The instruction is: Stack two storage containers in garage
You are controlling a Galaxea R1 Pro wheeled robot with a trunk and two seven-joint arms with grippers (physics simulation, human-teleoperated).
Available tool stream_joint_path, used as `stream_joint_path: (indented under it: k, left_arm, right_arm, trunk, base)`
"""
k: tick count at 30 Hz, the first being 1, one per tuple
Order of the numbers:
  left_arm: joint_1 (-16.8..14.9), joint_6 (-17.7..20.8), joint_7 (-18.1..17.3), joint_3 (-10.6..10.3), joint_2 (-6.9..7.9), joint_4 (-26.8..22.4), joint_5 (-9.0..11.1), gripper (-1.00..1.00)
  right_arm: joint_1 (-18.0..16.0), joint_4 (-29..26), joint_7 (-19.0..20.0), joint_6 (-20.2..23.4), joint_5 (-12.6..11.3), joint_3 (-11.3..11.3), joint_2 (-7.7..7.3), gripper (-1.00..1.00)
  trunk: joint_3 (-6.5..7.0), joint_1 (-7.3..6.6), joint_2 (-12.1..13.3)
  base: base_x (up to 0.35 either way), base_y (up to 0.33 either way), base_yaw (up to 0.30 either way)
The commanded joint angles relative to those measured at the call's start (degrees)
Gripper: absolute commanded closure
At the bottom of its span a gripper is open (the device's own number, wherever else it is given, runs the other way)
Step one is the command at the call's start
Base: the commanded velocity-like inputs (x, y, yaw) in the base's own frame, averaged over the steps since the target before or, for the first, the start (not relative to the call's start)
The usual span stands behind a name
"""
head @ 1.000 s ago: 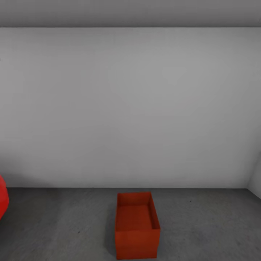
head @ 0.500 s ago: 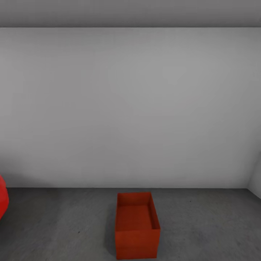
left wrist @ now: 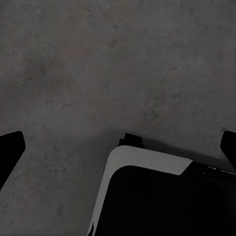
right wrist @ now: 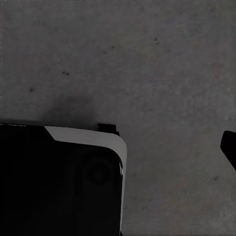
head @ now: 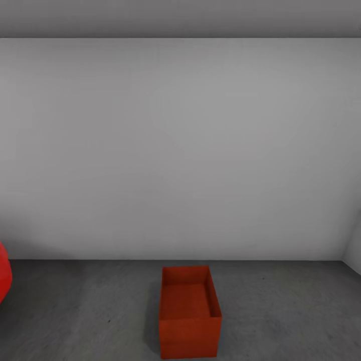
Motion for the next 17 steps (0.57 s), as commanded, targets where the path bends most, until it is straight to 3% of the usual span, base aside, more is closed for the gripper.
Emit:
stream_joint_path:
  k: [1,17]
  left_arm:
    - [-0.04,-0.11,0.14,-0.47,0.0,0.02,0.47,-1.0]
    - [-0.04,-0.1,0.14,-0.47,0.0,0.05,0.47,-1.0]
  right_arm:
    - [-0.07,0.15,-0.03,-0.27,-0.4,0.46,0.04,-1.0]
    - [-0.05,0.15,-0.03,-0.26,-0.39,0.38,0.05,-1.0]
  trunk:
    - [-0.1,0.01,-0.07]
    - [-0.1,0.01,-0.07]
  base:
    - [0.0,0.0,0.0]
    - [0.0,0.0,0.0]
